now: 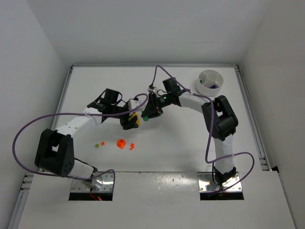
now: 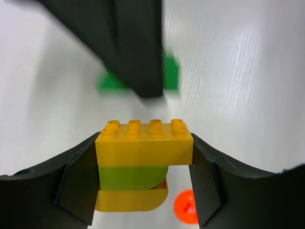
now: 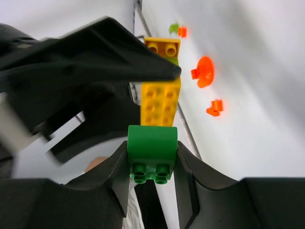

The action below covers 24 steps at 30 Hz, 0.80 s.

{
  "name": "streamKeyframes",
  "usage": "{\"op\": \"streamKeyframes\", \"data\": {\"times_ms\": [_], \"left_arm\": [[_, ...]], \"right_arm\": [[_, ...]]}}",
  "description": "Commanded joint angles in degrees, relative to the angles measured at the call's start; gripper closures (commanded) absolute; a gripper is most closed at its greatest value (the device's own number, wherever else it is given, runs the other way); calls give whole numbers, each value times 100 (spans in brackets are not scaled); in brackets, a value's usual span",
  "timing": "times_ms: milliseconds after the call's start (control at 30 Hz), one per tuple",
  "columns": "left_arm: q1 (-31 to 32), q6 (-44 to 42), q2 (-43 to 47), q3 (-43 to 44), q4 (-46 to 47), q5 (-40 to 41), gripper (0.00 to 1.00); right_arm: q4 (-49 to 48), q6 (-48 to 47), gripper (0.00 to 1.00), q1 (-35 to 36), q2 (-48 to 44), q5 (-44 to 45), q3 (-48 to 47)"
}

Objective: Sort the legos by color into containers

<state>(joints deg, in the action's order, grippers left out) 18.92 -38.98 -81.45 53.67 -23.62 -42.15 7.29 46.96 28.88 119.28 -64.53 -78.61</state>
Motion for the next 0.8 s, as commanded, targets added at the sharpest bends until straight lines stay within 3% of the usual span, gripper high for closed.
{"op": "streamKeyframes", "data": {"times_ms": [0, 133, 233, 267, 400, 467, 567, 600, 633, 700, 767], "left_arm": [[-178, -162, 208, -242, -372, 67, 71], [-231, -276, 208, -357, -372, 128, 73], [-354, -277, 104, -357, -320, 181, 73], [-415, -277, 103, -357, -319, 251, 71], [-468, 64, -28, -409, -30, 628, 53], [-521, 224, -90, -410, 216, 971, 47], [-521, 382, -204, -471, 348, 1244, 28], [-521, 496, -266, -471, 401, 1358, 12], [-521, 497, -266, -471, 402, 1359, 12], [-521, 567, -336, -471, 402, 1438, 0], [-573, 628, -398, -524, 472, 1490, 0]], "right_arm": [[149, -336, 97, -489, -432, 116, -32], [684, -931, 99, -795, -485, 449, -207], [1685, -1948, 100, -1015, -415, 1081, -942], [2306, -2215, 100, -1016, -328, 1675, -1172], [3067, -3104, 100, -1244, -195, 3339, -2105], [2859, -3350, 100, -1297, -396, 4311, -2159], [2655, -3781, 100, -1358, -599, 5502, -2159], [2533, -4008, 100, -1420, -599, 5904, -2159], [2532, -4124, 100, -1421, -599, 6074, -2159], [2375, -4421, 100, -1490, -599, 6425, -2159], [2164, -4606, 100, -1561, -599, 6532, -2106]]}}
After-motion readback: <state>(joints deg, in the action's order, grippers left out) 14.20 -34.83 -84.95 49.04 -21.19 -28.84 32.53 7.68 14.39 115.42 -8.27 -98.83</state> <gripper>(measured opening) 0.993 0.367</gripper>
